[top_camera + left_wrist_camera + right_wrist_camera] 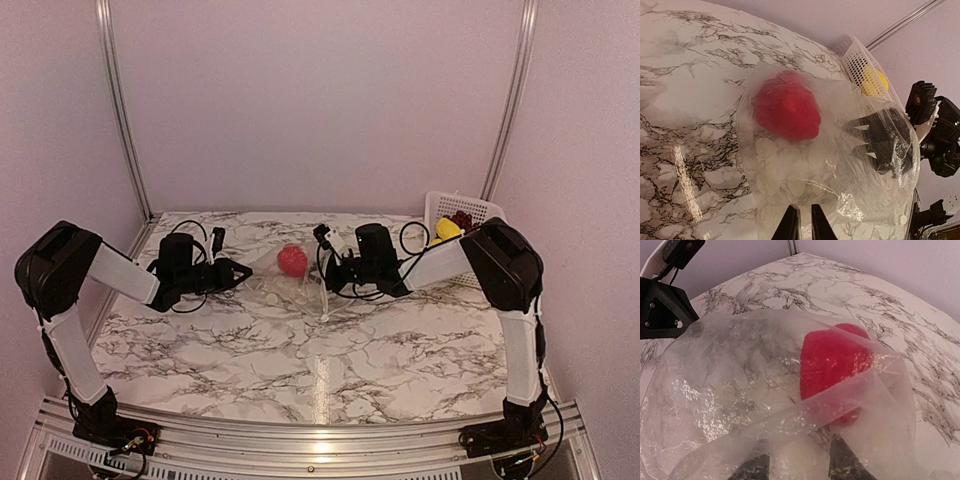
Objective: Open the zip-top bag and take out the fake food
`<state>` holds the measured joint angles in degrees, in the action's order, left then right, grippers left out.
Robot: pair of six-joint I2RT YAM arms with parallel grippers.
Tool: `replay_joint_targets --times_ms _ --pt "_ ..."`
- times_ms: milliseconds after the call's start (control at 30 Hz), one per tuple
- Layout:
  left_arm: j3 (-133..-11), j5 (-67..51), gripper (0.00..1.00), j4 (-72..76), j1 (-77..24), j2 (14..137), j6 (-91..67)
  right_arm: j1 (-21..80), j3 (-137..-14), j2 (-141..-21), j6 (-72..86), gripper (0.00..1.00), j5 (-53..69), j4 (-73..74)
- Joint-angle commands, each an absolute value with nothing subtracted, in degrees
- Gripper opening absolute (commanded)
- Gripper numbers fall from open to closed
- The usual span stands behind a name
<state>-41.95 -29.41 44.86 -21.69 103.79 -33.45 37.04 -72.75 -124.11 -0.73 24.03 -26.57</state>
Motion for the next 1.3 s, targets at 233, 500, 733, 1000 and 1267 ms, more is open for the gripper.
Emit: replay_joint_targets --times_ms 233,500,733,1000,1267 --pt "-49.12 -26.06 0.62 32.01 -18.11 101.72 -27.80 36.72 -74.82 -125.51 -1.67 0.39 23.96 -24.03" --pt "-62.47 -27.19 0.68 26.51 -18.57 109.55 -25.47 35.85 -74.86 -126.06 -2.03 0.40 25.58 -23.55" --pt "-73.35 -26.76 0.66 23.49 -20.96 118.54 -24.42 35.51 -76.08 -127.44 -2.34 0.40 26.48 -23.26" --pt "-80.58 -27.00 0.63 19.78 -23.60 125.16 -21.59 35.46 -76.93 -128.60 -2.53 0.42 27.33 -23.88" --pt "-81.37 -30.98 0.45 19.27 -26.00 127.56 -21.05 35.38 -79.94 -129.42 -3.76 0.47 26.96 -21.51"
